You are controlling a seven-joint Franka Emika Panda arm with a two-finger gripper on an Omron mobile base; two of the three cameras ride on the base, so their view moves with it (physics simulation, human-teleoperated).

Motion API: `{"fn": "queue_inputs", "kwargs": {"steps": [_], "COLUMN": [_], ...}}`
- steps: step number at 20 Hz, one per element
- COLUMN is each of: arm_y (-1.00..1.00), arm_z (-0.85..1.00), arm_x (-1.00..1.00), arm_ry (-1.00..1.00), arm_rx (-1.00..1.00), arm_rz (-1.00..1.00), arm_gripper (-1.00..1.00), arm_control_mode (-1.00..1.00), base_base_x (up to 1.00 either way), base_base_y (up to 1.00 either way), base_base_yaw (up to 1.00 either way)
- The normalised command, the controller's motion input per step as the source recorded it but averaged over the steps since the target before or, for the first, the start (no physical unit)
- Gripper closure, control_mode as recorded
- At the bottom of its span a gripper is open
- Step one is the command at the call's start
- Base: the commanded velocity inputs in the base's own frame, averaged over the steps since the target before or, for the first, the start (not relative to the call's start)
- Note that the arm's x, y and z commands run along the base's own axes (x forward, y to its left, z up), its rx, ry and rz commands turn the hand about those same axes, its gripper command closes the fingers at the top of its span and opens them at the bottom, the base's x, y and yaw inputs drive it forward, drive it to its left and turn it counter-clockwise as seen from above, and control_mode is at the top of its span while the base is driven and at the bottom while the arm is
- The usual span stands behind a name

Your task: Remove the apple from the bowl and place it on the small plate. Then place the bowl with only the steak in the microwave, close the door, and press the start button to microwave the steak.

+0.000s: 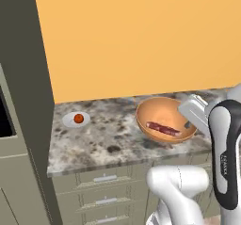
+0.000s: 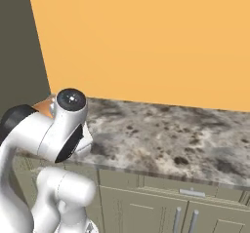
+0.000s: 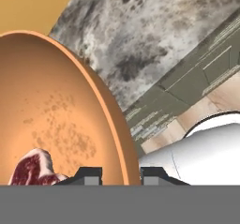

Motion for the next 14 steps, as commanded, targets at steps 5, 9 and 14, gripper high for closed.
{"fn": "queue_inputs", "kwargs": {"steps": [5,9,14], "arm_y": [0.0,0.0,0.0], "arm_z": [0.0,0.0,0.0], "arm_x": [0.0,0.0,0.0], "arm_ry": [0.0,0.0,0.0], "arm_rx": [0.0,0.0,0.0], "arm_rz": [0.0,0.0,0.0], "arm_gripper": [1.0,1.0,1.0], "arm_control_mode": [1.0,1.0,1.0], "base_base_x": [-0.99,-0.85,-0.11], "base_base_y": [0.96,1.0,1.0], "base_base_yaw": [0.08,0.12,0.09]}}
